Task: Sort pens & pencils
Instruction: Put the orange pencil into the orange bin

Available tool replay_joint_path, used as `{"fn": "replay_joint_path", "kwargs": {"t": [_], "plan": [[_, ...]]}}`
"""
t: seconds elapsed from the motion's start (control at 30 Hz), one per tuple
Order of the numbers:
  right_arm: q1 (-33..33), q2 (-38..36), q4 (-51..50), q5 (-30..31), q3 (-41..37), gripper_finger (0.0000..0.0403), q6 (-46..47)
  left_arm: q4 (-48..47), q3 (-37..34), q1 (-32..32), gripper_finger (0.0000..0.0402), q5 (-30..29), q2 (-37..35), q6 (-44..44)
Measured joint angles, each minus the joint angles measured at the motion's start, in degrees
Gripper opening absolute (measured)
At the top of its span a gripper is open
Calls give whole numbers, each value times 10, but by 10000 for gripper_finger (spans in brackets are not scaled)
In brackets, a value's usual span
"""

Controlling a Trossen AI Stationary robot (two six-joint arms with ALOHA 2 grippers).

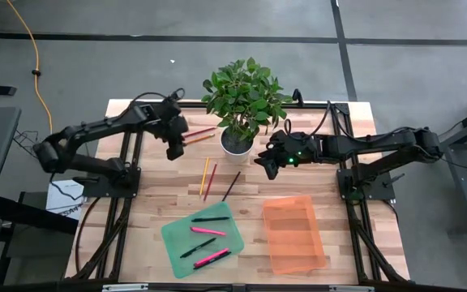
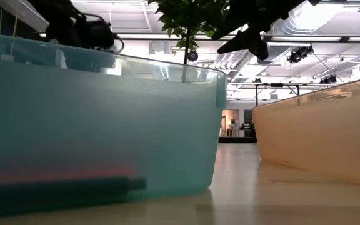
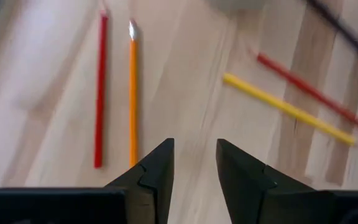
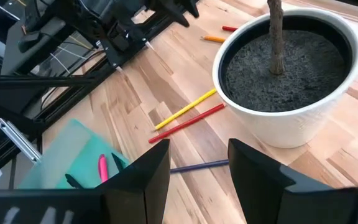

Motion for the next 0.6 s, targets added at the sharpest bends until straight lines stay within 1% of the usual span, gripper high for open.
{"fn": "replay_joint_path", "kwargs": {"t": [0.2,0.4,0.6], "plan": [[4,0,0,1,0,154,0,-16,8,0,106,-8,68,32],[5,0,-5,6,0,154,-6,-19,9,0,106,-33,108,53],[5,0,-9,13,0,154,-7,-6,9,0,106,-65,126,55]]}}
